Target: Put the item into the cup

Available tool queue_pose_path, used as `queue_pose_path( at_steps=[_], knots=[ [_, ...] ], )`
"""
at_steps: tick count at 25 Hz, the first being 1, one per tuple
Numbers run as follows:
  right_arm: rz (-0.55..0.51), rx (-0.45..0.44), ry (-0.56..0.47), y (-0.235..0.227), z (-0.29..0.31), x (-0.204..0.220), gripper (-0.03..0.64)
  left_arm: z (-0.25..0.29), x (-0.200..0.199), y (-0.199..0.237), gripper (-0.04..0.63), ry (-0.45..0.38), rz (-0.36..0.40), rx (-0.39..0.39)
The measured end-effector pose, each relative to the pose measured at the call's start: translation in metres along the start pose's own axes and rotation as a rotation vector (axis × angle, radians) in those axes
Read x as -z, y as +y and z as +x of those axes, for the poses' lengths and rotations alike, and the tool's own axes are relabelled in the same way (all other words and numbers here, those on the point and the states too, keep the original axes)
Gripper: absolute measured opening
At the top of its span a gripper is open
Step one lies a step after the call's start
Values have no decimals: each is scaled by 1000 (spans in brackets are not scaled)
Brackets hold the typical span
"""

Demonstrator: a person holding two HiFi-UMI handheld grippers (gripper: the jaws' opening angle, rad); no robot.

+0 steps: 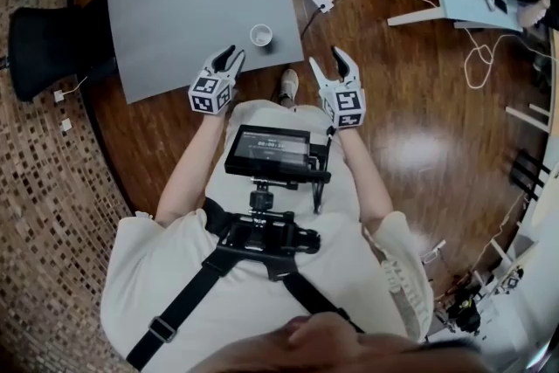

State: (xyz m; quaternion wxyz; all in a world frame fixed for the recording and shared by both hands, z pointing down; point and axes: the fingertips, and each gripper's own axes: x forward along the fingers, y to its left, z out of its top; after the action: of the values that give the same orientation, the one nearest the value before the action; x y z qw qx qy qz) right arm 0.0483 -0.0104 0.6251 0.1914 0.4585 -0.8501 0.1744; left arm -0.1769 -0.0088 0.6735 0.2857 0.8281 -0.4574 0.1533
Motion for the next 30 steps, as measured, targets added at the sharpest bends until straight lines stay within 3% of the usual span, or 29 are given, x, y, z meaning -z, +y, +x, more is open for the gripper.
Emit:
queue_pose_path(
  at_steps=[9, 19, 24, 30],
  knots=[
    [71, 64, -4, -28, -1, 14, 267, 4, 2, -34, 121, 11, 12, 67],
    [46, 103, -58, 93, -14, 1, 267, -116, 12, 5, 121, -68, 43, 105],
    [39, 128, -74, 113, -34, 7, 267, -133, 12, 6, 121, -108, 73, 118],
    [20, 164, -139, 121, -56, 11, 245, -144, 27, 4, 120, -98, 73, 120]
  ],
)
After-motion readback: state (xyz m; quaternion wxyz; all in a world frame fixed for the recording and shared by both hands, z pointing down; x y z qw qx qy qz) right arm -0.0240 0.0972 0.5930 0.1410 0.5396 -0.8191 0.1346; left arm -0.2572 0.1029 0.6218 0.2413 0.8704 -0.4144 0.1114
